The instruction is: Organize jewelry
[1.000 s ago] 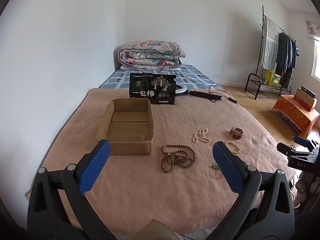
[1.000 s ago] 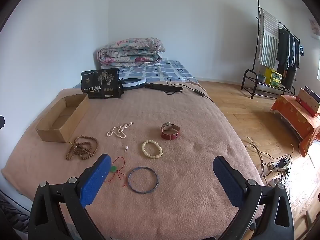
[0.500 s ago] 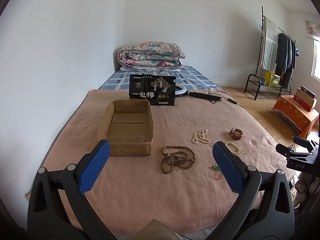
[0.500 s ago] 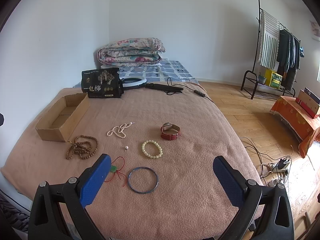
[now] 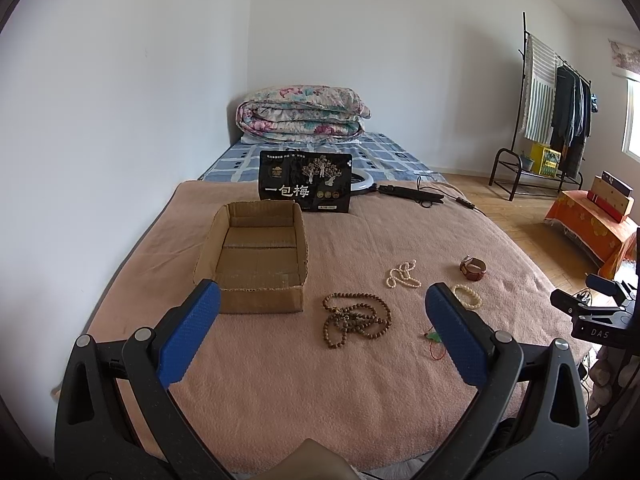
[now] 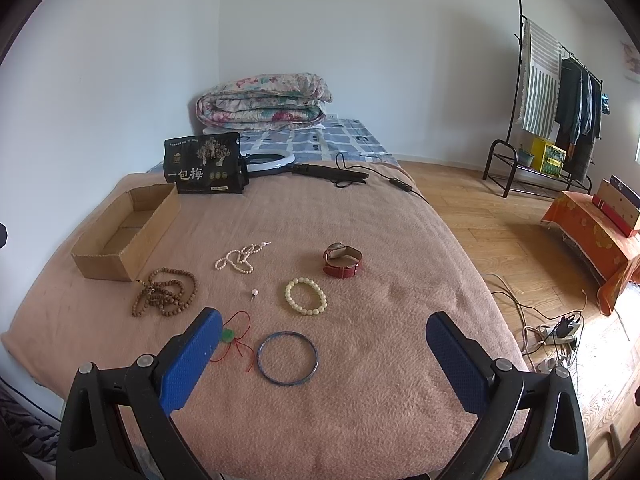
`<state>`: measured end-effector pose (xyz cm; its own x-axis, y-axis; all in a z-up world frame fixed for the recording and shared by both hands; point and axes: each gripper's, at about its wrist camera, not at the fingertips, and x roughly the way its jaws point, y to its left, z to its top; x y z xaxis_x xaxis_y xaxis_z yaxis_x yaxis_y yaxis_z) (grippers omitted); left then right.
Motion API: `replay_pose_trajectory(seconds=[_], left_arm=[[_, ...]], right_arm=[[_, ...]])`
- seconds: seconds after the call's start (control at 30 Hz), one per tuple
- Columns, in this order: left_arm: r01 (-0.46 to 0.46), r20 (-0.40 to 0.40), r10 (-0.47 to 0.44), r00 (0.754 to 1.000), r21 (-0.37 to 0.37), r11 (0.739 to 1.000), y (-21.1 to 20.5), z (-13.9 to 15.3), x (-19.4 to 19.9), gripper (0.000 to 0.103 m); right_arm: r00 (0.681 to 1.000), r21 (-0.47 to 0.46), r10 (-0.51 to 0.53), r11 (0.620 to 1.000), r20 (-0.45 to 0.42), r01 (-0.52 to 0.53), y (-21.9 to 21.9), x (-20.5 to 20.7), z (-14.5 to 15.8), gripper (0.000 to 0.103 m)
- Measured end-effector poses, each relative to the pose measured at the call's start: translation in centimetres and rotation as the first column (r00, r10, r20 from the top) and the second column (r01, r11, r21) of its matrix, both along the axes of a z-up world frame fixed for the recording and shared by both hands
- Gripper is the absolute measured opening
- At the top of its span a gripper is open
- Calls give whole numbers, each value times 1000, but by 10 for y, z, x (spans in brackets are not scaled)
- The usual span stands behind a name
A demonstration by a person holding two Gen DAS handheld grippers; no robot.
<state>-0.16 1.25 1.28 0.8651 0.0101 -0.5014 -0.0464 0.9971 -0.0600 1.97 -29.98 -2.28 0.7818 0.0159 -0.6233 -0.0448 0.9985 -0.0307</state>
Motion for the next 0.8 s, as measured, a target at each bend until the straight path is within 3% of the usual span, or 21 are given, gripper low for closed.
replay_pose_trajectory(seconds=[0.8], left_arm=[[0,4,0,1000,3,1000,-4,-4,-1,103]], right_arm=[[1000,-1,2,1000,-4,-2,-1,0,3,103]])
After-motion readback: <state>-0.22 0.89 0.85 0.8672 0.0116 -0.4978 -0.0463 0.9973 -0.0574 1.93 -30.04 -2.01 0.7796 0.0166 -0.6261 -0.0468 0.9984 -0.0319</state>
